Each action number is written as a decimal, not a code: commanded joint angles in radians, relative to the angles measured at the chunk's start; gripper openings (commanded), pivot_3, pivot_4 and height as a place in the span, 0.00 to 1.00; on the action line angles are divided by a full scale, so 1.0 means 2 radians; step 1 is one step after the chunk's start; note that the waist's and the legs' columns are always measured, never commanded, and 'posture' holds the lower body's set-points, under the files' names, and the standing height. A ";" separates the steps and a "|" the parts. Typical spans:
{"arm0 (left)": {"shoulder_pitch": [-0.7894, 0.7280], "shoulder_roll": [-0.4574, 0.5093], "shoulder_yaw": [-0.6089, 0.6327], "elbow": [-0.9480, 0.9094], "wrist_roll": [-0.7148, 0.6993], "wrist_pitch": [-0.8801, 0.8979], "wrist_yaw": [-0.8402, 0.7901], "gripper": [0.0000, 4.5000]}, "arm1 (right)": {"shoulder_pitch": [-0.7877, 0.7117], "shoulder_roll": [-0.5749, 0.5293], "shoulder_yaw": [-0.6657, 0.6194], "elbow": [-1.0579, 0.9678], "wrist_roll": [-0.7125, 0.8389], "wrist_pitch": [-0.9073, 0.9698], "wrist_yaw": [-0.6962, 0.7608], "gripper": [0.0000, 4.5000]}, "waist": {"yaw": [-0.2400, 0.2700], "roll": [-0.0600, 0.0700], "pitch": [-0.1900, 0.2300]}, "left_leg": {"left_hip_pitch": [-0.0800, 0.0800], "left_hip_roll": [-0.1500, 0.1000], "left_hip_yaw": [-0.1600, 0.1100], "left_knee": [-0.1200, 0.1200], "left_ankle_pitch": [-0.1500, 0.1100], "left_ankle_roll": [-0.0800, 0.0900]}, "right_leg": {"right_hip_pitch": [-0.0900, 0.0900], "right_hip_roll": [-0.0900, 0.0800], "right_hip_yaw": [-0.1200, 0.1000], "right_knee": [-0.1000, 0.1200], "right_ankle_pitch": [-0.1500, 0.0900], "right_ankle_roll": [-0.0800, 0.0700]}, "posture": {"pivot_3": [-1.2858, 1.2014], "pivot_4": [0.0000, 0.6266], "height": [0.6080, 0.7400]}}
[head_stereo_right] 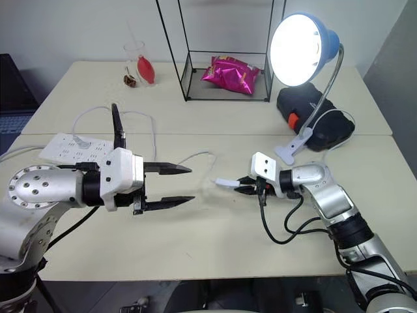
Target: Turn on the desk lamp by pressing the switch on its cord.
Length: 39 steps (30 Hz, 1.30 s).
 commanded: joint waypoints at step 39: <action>0.196 -0.001 0.120 -0.013 0.037 -0.017 0.117 0.60 | 0.087 -0.123 -0.143 -0.114 0.074 0.038 0.063 0.99 | -0.005 0.000 0.000 | 0.000 0.001 0.000 -0.001 0.000 0.000 | 0.000 -0.002 0.000 0.000 0.000 0.000 | 0.52 0.24 1.00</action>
